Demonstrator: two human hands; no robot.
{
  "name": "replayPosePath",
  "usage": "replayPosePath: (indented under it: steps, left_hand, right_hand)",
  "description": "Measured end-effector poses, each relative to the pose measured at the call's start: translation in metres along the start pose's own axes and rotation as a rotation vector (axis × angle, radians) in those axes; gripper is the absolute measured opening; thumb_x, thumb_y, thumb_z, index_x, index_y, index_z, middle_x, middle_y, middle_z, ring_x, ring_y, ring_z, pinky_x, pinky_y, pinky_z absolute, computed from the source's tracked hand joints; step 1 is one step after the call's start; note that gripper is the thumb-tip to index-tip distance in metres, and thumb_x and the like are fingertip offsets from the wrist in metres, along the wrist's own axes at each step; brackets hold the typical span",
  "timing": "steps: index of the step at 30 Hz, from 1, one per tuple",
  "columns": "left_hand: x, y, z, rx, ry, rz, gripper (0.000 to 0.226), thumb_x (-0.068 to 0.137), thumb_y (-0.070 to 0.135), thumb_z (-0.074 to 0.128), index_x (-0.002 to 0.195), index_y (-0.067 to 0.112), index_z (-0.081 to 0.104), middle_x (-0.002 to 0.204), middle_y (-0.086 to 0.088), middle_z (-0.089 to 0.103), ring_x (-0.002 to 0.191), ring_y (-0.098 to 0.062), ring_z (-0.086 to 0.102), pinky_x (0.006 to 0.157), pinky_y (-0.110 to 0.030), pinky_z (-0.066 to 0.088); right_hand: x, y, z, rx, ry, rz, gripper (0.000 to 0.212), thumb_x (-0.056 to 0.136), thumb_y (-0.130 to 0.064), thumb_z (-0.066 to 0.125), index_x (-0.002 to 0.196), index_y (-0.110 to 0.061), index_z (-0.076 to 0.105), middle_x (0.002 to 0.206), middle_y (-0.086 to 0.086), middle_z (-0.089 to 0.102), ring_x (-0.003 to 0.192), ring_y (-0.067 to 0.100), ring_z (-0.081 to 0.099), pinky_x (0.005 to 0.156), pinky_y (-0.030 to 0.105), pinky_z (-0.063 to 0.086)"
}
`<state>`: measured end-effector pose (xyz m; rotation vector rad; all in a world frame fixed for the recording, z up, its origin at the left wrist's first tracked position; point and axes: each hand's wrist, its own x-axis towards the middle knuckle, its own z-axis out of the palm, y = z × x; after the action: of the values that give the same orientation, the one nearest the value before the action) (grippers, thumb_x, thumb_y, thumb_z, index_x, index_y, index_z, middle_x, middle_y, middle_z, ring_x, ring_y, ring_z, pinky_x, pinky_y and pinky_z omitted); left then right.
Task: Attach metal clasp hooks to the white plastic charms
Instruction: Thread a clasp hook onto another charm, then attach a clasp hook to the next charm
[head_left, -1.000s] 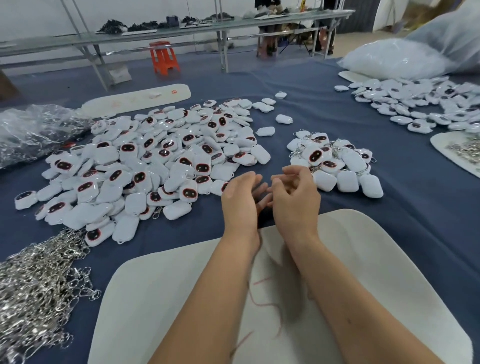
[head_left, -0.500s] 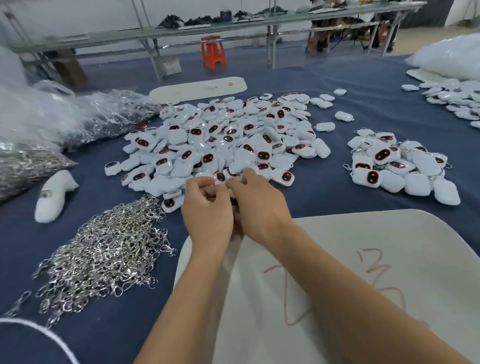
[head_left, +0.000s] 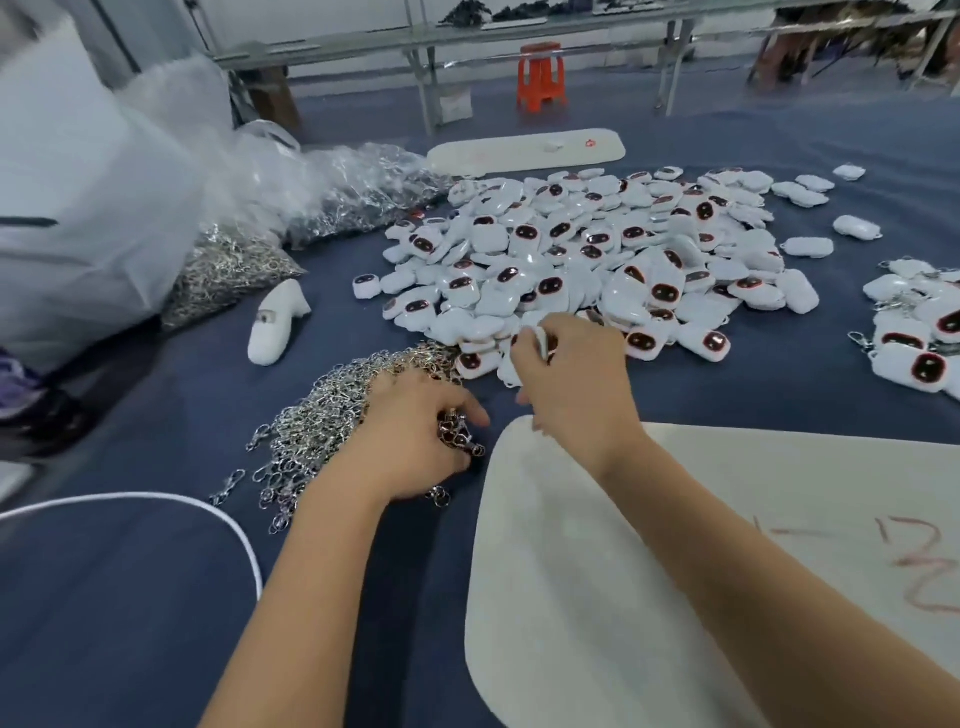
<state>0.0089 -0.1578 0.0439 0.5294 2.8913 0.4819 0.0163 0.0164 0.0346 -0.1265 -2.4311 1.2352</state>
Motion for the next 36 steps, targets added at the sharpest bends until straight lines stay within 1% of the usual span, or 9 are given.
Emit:
replayPosePath:
  steps: [4, 9, 14, 18, 21, 24, 26, 30, 36]
  left_hand:
    - [-0.002, -0.003, 0.003, -0.079, 0.081, 0.020, 0.017, 0.078, 0.033, 0.087, 0.089, 0.038, 0.074, 0.110, 0.000, 0.052, 0.116, -0.023, 0.038, 0.104, -0.031, 0.027]
    - [-0.003, -0.013, 0.002, -0.143, 0.082, 0.010, 0.017, 0.078, 0.027, 0.088, 0.076, 0.033, 0.072, 0.102, 0.009, 0.060, 0.115, -0.023, 0.045, 0.101, -0.032, 0.032]
    - [0.002, -0.015, 0.004, -0.175, 0.104, -0.020, 0.021, 0.089, 0.024, 0.077, 0.079, 0.035, 0.063, 0.103, 0.007, 0.060, 0.115, -0.022, 0.046, 0.100, -0.037, 0.038]
    - [0.007, -0.011, 0.003, -0.180, 0.151, -0.029, 0.027, 0.097, 0.022, 0.066, 0.076, 0.037, 0.058, 0.103, 0.002, 0.062, 0.110, -0.024, 0.050, 0.096, -0.040, 0.041]
    - [0.011, -0.002, 0.001, -0.226, 0.188, -0.007, 0.022, 0.098, 0.019, 0.065, 0.078, 0.029, 0.061, 0.084, 0.007, 0.063, 0.085, -0.013, 0.057, 0.070, -0.026, 0.040]
    - [0.017, 0.022, 0.004, -0.447, 0.277, 0.037, 0.016, 0.096, 0.013, 0.067, 0.081, 0.020, 0.065, 0.071, 0.006, 0.065, 0.057, -0.001, 0.057, 0.053, -0.012, 0.040]
    - [0.023, 0.047, 0.013, -0.590, 0.326, 0.080, 0.014, 0.094, 0.012, 0.069, 0.082, 0.017, 0.065, 0.071, 0.002, 0.069, 0.058, -0.003, 0.061, 0.054, -0.014, 0.046]
    - [0.039, 0.100, 0.047, -0.898, 0.301, 0.078, 0.009, 0.091, 0.009, 0.074, 0.085, 0.013, 0.068, 0.073, -0.008, 0.071, 0.069, -0.021, 0.069, 0.070, -0.039, 0.059]
    - [0.058, 0.152, 0.084, -1.139, 0.164, 0.089, 0.010, 0.084, 0.009, 0.079, 0.086, 0.009, 0.069, 0.073, -0.003, 0.073, 0.067, -0.011, 0.069, 0.065, -0.024, 0.054]
  right_hand:
    - [-0.007, -0.006, 0.012, 0.021, -0.231, 0.021, 0.018, 0.098, -0.013, 0.052, 0.101, -0.020, 0.068, 0.073, 0.000, 0.062, 0.063, 0.018, 0.066, 0.058, 0.023, 0.045]
    - [-0.014, 0.000, 0.011, -0.214, -0.380, -0.064, 0.022, 0.091, -0.019, 0.052, 0.074, -0.025, 0.064, 0.078, -0.007, 0.068, 0.079, 0.016, 0.061, 0.069, 0.028, 0.038]
    - [-0.011, 0.004, 0.009, -0.199, -0.570, -0.150, 0.012, 0.091, -0.025, 0.066, 0.093, -0.032, 0.076, 0.072, -0.018, 0.058, 0.071, 0.002, 0.053, 0.068, 0.023, 0.039]
    - [-0.013, 0.009, 0.012, -0.124, -0.497, -0.156, 0.010, 0.093, -0.033, 0.073, 0.089, -0.027, 0.079, 0.064, -0.011, 0.059, 0.066, 0.008, 0.055, 0.067, 0.031, 0.043]
    - [-0.015, 0.012, 0.003, 0.058, -0.455, -0.061, 0.012, 0.093, -0.027, 0.073, 0.083, -0.024, 0.080, 0.063, -0.005, 0.068, 0.066, 0.011, 0.063, 0.065, 0.026, 0.051]
    - [-0.016, 0.018, -0.015, 0.270, -0.383, 0.047, 0.015, 0.094, -0.020, 0.069, 0.080, -0.018, 0.076, 0.063, -0.001, 0.069, 0.057, 0.005, 0.057, 0.055, 0.016, 0.042]
    - [-0.015, 0.026, -0.031, 0.377, -0.291, 0.140, 0.015, 0.094, -0.012, 0.064, 0.082, -0.014, 0.071, 0.058, -0.003, 0.066, 0.052, 0.005, 0.050, 0.050, 0.017, 0.038]
    - [-0.014, 0.052, -0.072, 0.493, -0.168, 0.270, 0.026, 0.099, -0.005, 0.055, 0.077, -0.014, 0.067, 0.061, 0.002, 0.062, 0.048, 0.012, 0.038, 0.039, 0.019, 0.028]
    - [-0.025, 0.099, -0.138, 0.484, -0.132, 0.251, 0.016, 0.102, -0.014, 0.065, 0.087, -0.017, 0.071, 0.071, -0.005, 0.071, 0.051, 0.001, 0.047, 0.047, 0.013, 0.037]
